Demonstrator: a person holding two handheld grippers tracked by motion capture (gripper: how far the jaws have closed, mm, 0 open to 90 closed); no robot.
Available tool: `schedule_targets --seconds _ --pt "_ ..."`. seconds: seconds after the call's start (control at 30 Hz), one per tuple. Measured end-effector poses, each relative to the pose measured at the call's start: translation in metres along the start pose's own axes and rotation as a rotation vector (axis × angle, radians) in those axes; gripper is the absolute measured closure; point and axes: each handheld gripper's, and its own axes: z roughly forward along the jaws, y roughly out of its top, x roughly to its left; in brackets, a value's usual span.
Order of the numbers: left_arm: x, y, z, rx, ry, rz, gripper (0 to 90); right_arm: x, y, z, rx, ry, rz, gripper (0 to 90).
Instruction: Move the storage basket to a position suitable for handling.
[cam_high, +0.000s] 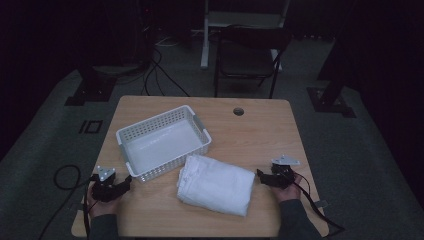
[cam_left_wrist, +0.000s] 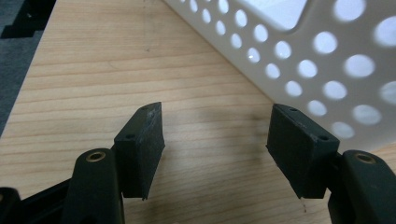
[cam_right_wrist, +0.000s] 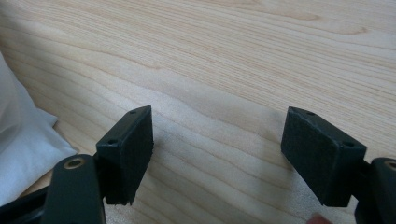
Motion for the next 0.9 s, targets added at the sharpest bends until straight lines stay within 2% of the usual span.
schedule_targets --seconds 0.2,0.3,0.47,0.9 --pt "0.0 0.0 -0.008 -0.036 -0.008 -0.019 35.6 0.001 0.0 0.0 0.001 -0.001 0.002 24.9" --pt "0.001 0.0 -0.012 -0.046 -0.023 -0.038 35.6 0.001 0.0 0.0 0.001 -0.002 0.003 24.8" --pt "-0.001 0.001 -0.019 -0.071 -0.046 -0.049 35.6 0.001 0.0 0.0 0.002 0.002 0.0 23.5" --pt "0.001 0.005 -0.029 -0.097 -0.072 -0.07 35.4 0.001 0.0 0.0 0.006 0.009 -0.009 21.3"
